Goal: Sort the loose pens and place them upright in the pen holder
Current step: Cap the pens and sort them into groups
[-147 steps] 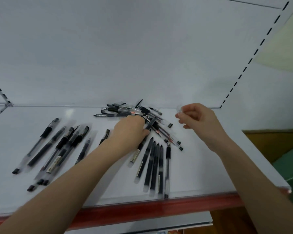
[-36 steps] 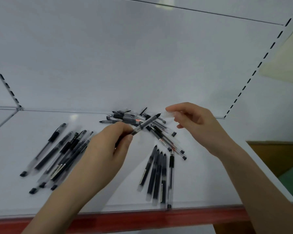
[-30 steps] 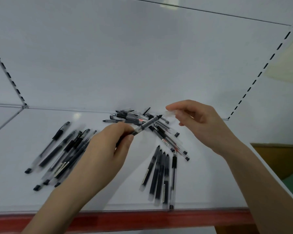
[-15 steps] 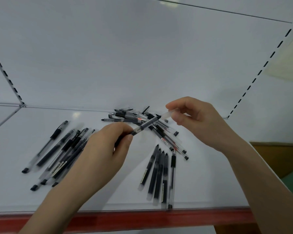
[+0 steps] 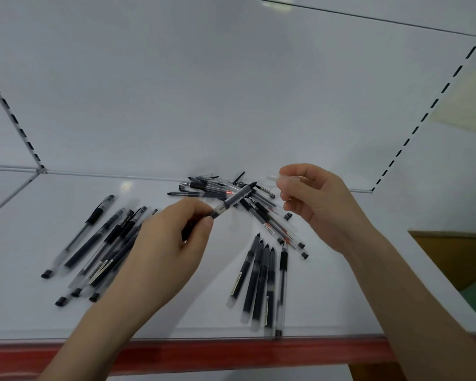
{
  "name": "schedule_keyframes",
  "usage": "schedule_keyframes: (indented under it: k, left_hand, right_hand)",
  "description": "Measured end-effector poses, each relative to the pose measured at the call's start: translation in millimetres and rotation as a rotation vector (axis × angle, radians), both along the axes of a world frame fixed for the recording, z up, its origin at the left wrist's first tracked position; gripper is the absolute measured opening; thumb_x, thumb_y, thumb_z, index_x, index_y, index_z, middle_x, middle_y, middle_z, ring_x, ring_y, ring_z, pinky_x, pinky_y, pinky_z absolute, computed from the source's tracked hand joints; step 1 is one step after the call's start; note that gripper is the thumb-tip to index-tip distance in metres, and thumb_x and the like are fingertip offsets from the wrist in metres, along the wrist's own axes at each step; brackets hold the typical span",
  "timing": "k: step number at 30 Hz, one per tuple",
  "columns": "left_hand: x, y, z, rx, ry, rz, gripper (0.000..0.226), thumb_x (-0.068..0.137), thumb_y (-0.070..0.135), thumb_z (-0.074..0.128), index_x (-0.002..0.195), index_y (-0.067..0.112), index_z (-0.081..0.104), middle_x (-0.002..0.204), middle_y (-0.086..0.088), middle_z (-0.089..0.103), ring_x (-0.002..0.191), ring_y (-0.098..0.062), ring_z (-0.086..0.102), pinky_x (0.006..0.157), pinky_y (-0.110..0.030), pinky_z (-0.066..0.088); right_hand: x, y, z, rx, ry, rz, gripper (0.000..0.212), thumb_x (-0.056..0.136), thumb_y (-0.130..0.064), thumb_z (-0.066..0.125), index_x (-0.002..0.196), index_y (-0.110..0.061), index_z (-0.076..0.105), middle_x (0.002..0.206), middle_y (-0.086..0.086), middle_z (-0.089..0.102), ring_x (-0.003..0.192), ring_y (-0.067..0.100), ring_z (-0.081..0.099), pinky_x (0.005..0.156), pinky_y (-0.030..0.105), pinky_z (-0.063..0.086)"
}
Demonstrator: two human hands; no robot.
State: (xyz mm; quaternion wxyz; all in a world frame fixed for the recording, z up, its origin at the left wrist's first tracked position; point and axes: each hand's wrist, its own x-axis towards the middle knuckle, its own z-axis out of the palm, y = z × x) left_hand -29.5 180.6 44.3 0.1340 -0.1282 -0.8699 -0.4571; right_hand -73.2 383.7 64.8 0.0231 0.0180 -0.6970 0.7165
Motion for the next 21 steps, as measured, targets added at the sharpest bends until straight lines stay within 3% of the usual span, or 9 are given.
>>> schedule_keyframes:
  k: [4,10,14,17,19,21]
  left_hand:
    - [1,-2,-2,0.035,-0.012,0.007,0.027,0.087,0.013,0.055,0.073,0.036,0.053,0.076,0.018,0.059,0.058,-0.002,0.05,0.052,-0.009,0.037]
    - [3,-6,-3,0.071,-0.026,-0.001,0.014,0.087,0.015,0.055,0.079,0.027,0.059,0.077,0.005,0.06,0.055,-0.006,0.048,0.049,-0.012,0.036]
    - [4,-7,-2,0.114,-0.04,-0.017,0.012,0.088,0.02,0.055,0.08,0.027,0.06,0.078,0.002,0.062,0.059,-0.017,0.051,0.051,-0.02,0.039]
    - [8,-8,-1,0.164,-0.067,-0.029,0.014,0.087,0.016,0.055,0.081,0.027,0.061,0.081,0.0,0.064,0.066,-0.024,0.053,0.056,-0.029,0.043]
    - [9,-9,0,0.173,-0.066,-0.034,0.012,0.088,0.019,0.057,0.08,0.028,0.061,0.081,0.001,0.064,0.066,-0.023,0.054,0.055,-0.027,0.043]
    - [9,-10,1,0.164,-0.063,-0.031,0.012,0.087,0.019,0.058,0.08,0.027,0.062,0.079,0.005,0.063,0.06,-0.017,0.052,0.051,-0.018,0.04]
  right_hand:
    - [2,-5,-3,0.012,0.051,-0.038,0.012,0.079,-0.01,0.068,0.081,-0.02,0.063,0.062,-0.01,0.058,0.057,0.006,0.054,0.065,0.021,0.049]
    - [11,-15,-3,0.057,0.17,-0.025,0.017,0.079,0.002,0.065,0.075,-0.012,0.059,0.097,0.003,0.071,0.088,0.012,0.07,0.078,0.019,0.055]
    - [11,-16,-3,0.075,0.248,0.024,0.017,0.079,0.001,0.066,0.078,-0.016,0.063,0.078,-0.005,0.071,0.074,0.008,0.068,0.066,0.017,0.053]
    - [10,-11,-4,0.188,0.265,0.043,0.017,0.076,-0.019,0.069,0.09,-0.028,0.065,0.071,0.003,0.07,0.064,0.009,0.06,0.056,0.016,0.046]
    - [10,-9,-3,0.276,0.247,0.068,0.025,0.067,-0.033,0.069,0.09,-0.03,0.062,0.068,0.001,0.071,0.062,0.009,0.06,0.056,0.016,0.045]
    - [10,-6,1,0.33,0.265,0.092,0.021,0.065,-0.034,0.066,0.084,-0.028,0.061,0.067,-0.011,0.07,0.062,0.003,0.061,0.058,0.014,0.046]
